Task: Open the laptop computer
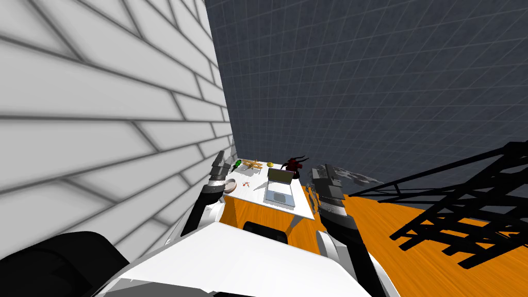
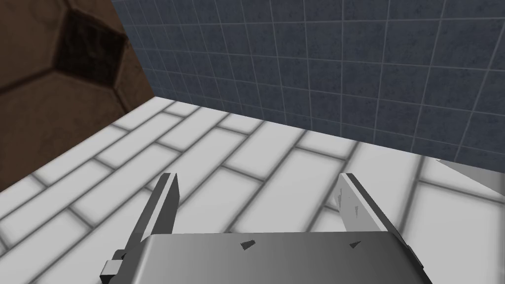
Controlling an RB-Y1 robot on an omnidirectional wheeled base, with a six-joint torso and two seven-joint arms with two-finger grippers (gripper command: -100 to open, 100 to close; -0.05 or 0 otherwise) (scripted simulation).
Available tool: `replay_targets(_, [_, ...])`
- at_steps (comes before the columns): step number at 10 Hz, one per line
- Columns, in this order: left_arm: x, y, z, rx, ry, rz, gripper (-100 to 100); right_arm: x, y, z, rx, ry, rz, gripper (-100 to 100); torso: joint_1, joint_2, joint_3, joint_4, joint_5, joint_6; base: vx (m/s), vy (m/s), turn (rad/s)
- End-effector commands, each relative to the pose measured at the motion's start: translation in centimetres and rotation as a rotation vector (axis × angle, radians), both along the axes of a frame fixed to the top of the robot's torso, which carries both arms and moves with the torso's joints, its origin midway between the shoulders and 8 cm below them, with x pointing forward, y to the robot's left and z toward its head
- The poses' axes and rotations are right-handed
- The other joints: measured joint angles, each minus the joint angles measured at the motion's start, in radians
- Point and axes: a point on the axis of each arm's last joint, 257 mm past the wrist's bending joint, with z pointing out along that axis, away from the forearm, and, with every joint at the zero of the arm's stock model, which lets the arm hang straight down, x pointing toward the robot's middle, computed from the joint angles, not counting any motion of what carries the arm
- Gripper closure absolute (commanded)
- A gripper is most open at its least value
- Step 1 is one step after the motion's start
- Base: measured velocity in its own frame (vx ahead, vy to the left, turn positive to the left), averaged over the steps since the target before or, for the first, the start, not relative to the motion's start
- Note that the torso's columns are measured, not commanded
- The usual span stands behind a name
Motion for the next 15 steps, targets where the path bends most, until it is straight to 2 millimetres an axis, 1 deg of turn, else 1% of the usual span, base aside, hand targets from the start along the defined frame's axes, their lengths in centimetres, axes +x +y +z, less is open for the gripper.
replay_targets(1, [0.0,0.0,0.0,0.0,0.0,0.0,0,0.0,0.0,0.0,0.0,0.0,0.0,0,0.0,0.04,-0.082,0.041,0.0,0.0,0.0,0.0,0.0])
replay_targets(3, [0.0,0.0,0.0,0.0,0.0,0.0,0,0.0,0.0,0.0,0.0,0.0,0.0,0,0.0,0.175,-0.351,0.176,0.0,0.0,0.0,0.0,0.0])
replay_targets(9, [0.0,0.0,0.0,0.0,0.0,0.0,0,0.0,0.0,0.0,0.0,0.0,0.0,0,0.0,0.618,-1.234,0.617,0.0,0.0,0.0,0.0,0.0])
replay_targets(10, [0.0,0.0,0.0,0.0,0.0,0.0,0,0.4,0.1,-1.6,-0.07,0.043,-0.001,-100,0.0,0.691,-1.382,0.691,0.0,0.0,0.005,0.035,0.103])
replay_targets(11, [0.0,0.0,0.0,0.0,0.0,0.0,0,0.6,0.0,-2.5,-0.109,0.069,-0.004,-100,0.002,0.725,-1.451,0.724,0.0,0.0,-0.009,0.069,0.162])
replay_targets(12, [0.0,0.0,0.0,0.0,0.0,0.0,0,0.9,-0.2,-3.7,-0.155,0.099,-0.009,-100,0.003,0.735,-1.47,0.734,0.001,0.0,-0.022,0.081,0.142])
replay_targets(15, [0.0,0.0,0.0,0.0,0.0,0.0,0,1.5,-1.4,-8.1,-0.324,0.207,-0.03,-100,0.001,0.738,-1.476,0.738,0.0,0.0,-0.013,0.105,0.178])
